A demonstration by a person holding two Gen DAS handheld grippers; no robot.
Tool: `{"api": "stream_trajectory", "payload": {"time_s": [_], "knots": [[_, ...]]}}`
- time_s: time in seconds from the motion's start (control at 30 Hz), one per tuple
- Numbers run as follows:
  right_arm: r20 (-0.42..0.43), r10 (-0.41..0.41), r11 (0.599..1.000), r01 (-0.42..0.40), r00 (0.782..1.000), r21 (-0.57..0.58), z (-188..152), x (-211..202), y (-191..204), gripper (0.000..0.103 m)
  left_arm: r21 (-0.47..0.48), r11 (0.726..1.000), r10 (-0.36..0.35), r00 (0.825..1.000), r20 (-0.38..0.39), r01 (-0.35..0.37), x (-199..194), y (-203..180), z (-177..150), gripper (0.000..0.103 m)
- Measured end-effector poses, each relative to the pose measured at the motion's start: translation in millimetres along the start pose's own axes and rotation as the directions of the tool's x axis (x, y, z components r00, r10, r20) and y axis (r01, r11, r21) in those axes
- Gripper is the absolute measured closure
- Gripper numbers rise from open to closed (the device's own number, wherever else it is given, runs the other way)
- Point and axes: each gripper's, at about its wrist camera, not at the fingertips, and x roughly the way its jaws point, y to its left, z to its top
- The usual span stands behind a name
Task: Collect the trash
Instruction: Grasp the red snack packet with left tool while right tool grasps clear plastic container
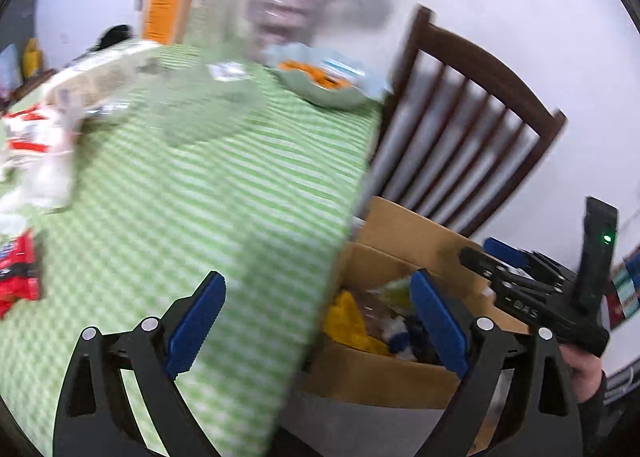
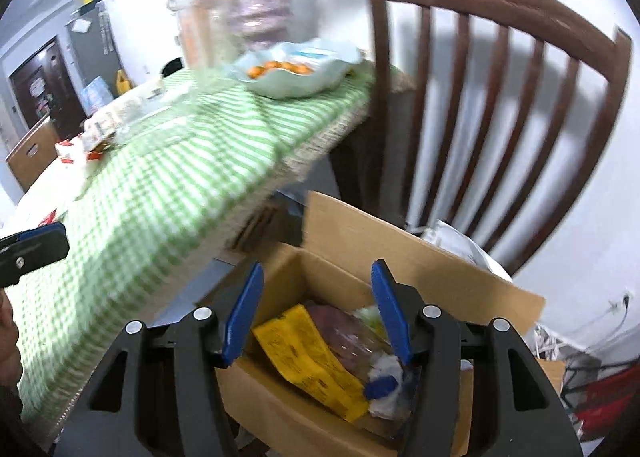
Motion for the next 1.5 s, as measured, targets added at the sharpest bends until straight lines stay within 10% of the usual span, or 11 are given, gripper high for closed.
{"api": "stream_trajectory", "payload": {"time_s": [0.17,0.4,0.87,1.0,1.2,1.5], "knots": [[0.018,0.020,0.999,-0.020,1.000,-0.047,9,4,32,0.048,-0.071,0.985,0.162,0.984,0.072,-0.157,-18,49,2,0.012],[0.015,0.036,0.997,-0.035,0.999,-0.070,15,10,58,0.048,-0.305,0.850,0.470,0.880,0.068,-0.430,-36,140,1,0.009],[-0.010,0.063,0.991,-0.063,0.998,-0.122,16,16,95,0.048,-0.321,0.756,0.567,0.816,-0.116,-0.571,6,217,3,0.008],[-0.014,0.068,0.990,-0.069,0.998,-0.125,18,19,101,0.048,-0.319,0.762,0.572,0.817,-0.076,-0.564,-3,218,4,0.033],[-0.017,0.205,0.976,-0.205,0.979,-0.067,41,32,114,0.048,-0.438,0.791,0.466,0.884,-0.021,-0.427,-24,240,11,0.052],[0.044,0.495,0.811,-0.479,0.868,0.335,103,112,125,0.048,-0.506,0.811,0.393,0.914,0.096,-0.295,-61,273,12,0.065]]}}
